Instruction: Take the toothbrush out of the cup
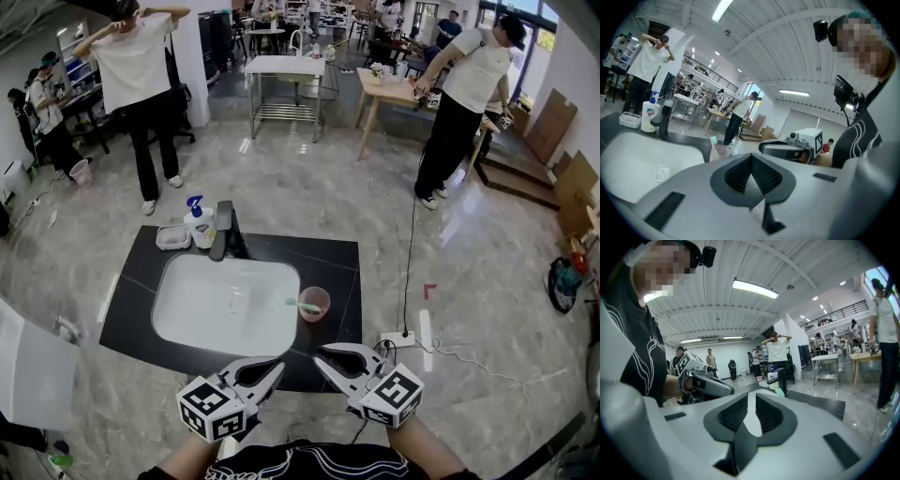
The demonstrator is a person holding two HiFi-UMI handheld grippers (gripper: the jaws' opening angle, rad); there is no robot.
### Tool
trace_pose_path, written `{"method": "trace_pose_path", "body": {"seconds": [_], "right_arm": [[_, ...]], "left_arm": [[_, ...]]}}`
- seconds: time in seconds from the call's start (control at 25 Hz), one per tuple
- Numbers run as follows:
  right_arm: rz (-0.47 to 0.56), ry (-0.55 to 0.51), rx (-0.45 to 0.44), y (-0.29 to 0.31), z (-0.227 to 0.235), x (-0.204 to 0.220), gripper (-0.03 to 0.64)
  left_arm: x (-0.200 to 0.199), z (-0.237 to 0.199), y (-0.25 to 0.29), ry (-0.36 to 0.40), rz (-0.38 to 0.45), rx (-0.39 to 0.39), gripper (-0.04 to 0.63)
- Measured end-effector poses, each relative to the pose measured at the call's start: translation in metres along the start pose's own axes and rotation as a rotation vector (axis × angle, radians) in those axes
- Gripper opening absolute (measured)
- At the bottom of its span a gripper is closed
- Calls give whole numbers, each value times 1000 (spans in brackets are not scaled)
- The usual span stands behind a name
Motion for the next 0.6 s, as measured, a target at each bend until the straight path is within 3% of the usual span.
{"method": "trace_pose_path", "body": {"seconds": [0.6], "right_arm": [[-142,-164,171,50,40,-17,129]], "left_arm": [[-4,-31,-2,-25,-20,-10,3]]}}
Point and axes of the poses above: the fingertips, and each gripper's own axes: y forward along the fingers, z to its right, x out of its underside, the point moved 10 cm from there along -y, backward along the fingers, and after that the axes turned 15 degrees about -z, right-handed, at the moved point
